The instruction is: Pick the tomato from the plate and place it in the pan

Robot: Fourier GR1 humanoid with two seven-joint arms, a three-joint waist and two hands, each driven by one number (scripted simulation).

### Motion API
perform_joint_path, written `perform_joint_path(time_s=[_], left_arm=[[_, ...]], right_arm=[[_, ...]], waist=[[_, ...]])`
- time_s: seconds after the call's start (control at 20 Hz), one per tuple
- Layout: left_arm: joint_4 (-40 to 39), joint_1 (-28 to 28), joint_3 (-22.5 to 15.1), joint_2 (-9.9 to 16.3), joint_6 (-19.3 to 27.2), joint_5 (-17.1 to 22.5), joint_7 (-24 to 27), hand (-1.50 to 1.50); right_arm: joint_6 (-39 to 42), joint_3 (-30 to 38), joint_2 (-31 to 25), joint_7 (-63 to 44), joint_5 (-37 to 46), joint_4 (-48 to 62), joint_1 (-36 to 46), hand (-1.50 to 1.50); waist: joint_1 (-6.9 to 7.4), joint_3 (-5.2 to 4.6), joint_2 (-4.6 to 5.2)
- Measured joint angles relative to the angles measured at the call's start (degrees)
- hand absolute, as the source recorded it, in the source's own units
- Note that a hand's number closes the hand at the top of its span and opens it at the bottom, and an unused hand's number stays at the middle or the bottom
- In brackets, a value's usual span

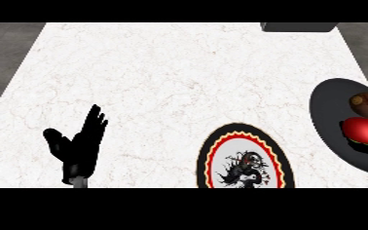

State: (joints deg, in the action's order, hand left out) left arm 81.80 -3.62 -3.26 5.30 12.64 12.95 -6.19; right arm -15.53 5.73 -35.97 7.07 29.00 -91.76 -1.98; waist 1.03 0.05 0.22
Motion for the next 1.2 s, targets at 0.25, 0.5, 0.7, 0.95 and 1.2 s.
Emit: perform_joint_path(time_s=[0.25, 0.5, 0.7, 0.95, 1.2], left_arm=[[-1.5, 1.2, 0.5, -0.1, -0.6, 0.2, 0.1, 0.00], [-1.2, 0.9, -0.3, -0.7, -1.2, 0.0, 0.5, 0.00], [-0.4, 2.0, -0.7, -0.5, -0.9, -0.3, -1.1, 0.00], [-0.4, 3.2, 0.0, 0.1, -1.1, -0.2, -2.1, 0.00], [-0.2, 2.3, -0.5, -0.9, -0.5, -0.6, -1.2, 0.00]], right_arm=[[-0.5, 1.5, 1.8, 8.1, -1.4, 20.8, 12.6, 1.50], [-4.0, 2.9, 0.9, 12.7, 2.3, 39.6, 22.4, -1.50], [-1.3, 1.8, 0.0, 14.2, 5.0, 52.3, 28.8, -1.50], [-2.7, 3.9, 0.3, 21.6, 4.9, 64.3, 35.6, -1.50], [4.3, 9.6, 1.6, 30.0, -2.3, 69.0, 38.7, -1.50]], waist=[[0.49, 0.04, 0.17], [1.56, 0.08, 0.54], [2.15, 0.16, 0.75], [2.60, 0.28, 1.06], [2.05, 0.32, 0.94]])
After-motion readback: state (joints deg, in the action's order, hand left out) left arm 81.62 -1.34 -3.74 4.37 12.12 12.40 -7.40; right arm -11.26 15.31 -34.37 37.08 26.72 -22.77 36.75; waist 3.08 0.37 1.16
